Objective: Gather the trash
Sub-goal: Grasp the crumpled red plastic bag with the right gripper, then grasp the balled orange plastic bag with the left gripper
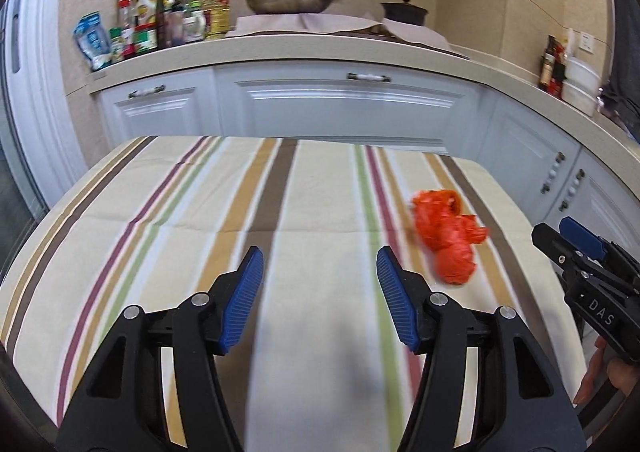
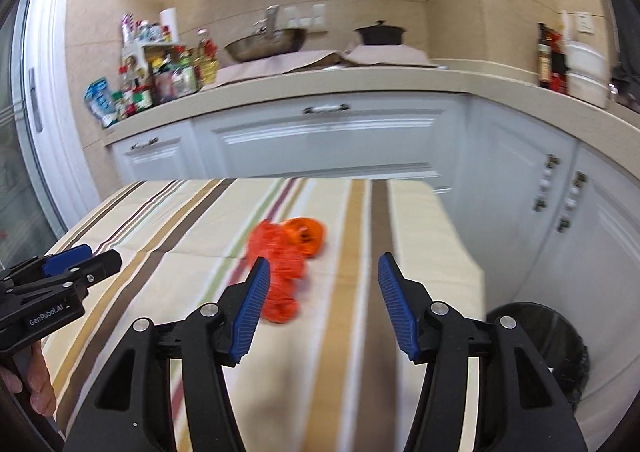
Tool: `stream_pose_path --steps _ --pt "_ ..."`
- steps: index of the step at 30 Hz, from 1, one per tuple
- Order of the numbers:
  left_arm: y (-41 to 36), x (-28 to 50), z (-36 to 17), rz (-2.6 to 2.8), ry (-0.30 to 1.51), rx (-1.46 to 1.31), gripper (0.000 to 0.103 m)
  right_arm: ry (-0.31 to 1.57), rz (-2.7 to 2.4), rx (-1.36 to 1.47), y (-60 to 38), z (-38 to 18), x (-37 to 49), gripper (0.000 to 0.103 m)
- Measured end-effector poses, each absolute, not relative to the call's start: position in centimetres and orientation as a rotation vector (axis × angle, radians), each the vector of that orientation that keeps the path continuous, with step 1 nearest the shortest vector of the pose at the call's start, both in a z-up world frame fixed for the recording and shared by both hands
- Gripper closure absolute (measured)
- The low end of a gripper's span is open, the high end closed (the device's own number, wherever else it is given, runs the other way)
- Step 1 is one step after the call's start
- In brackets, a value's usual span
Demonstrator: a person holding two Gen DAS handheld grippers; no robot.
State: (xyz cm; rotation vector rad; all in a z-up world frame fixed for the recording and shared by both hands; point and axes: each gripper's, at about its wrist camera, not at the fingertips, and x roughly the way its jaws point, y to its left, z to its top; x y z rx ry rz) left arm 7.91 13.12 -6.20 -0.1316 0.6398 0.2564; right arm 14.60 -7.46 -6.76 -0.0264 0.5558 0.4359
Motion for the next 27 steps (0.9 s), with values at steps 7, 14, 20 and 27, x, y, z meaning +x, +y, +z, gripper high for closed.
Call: stream_pose_path --steps 7,14,20,27 --pt "17.8 7.3 -7.2 0.325 0.65 -0.19 0.046 0.608 0.457 -0.059 -3.7 -8.2 16.1 0.041" --pt "19.8 7.4 -8.2 0.337 0.664 -0.231 0.045 0.694 0.437 -0.072 -1.8 -9.9 18.3 0.04" --pt "20.1 7.8 -8.6 0.328 0.672 -0.242 0.045 0.739 0.423 -0.078 -1.2 -10.6 19.2 0.04" --pt "19.6 8.4 -8.9 0.319 0.68 -0.246 0.045 0.805 0.465 -0.082 -0.9 -11.4 19.7 0.066"
